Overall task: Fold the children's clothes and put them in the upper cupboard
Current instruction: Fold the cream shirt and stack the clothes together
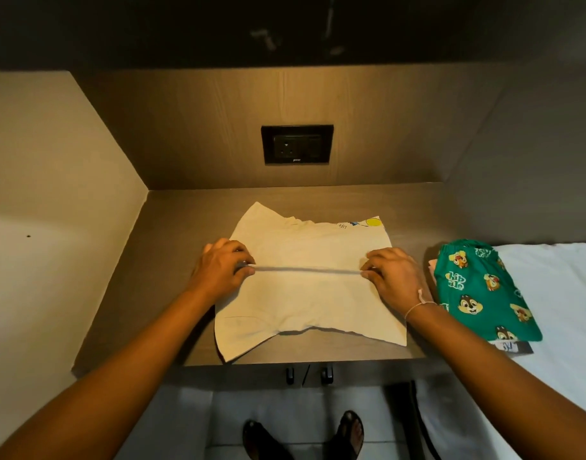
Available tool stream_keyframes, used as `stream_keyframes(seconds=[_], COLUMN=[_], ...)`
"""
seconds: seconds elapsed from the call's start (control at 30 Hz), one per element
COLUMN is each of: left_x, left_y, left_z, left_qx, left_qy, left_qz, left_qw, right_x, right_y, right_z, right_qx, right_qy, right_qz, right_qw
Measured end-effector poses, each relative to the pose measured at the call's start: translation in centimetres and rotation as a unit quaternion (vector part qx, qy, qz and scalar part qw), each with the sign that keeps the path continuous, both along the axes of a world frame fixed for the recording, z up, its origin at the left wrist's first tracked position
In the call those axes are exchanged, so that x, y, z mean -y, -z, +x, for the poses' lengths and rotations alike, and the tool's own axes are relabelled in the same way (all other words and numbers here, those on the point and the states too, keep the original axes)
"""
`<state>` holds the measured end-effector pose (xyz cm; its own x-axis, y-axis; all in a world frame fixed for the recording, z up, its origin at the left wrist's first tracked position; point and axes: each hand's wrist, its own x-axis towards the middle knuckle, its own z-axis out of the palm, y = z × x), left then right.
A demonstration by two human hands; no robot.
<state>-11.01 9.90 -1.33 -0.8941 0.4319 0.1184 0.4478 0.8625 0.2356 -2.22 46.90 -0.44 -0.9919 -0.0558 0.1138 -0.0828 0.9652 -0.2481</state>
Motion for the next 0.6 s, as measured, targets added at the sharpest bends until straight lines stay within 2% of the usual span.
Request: stream_keyframes(seconds=[0.07, 0.17, 0.27, 0.47, 0.6], left_x=[-0.2, 0.1, 0.0, -1.3, -0.6], left_y=[0.0, -1.1, -4.4, -14.0, -14.4], left_z=[0.2, 0.3, -1.4, -5.8, -4.4], left_qx=[-0.004, 0.000, 0.006, -0.124, -0.196], left_qy=[-0.004, -0.026, -0.055, -0.035, -0.010], left_qz=[0.010, 0.075, 0.124, 0.237, 0.209], left_qw=[1.000, 0.997, 0.991, 0.963, 0.958], right_x=[0.4, 0.6, 0.6, -0.8, -1.0], right_y=[0.0, -0.6, -3.3, -12.4, -12.3], right_z=[0.0, -0.2, -2.0, -6.1, -4.0], right_qx=[-0.001, -0.011, -0.088, -0.238, -0.266], right_qy=[0.005, 0.027, 0.029, 0.022, 0.004], right_qz=[0.012, -0.003, -0.024, -0.060, -0.052], right_qw=[1.000, 1.000, 0.995, 0.969, 0.963])
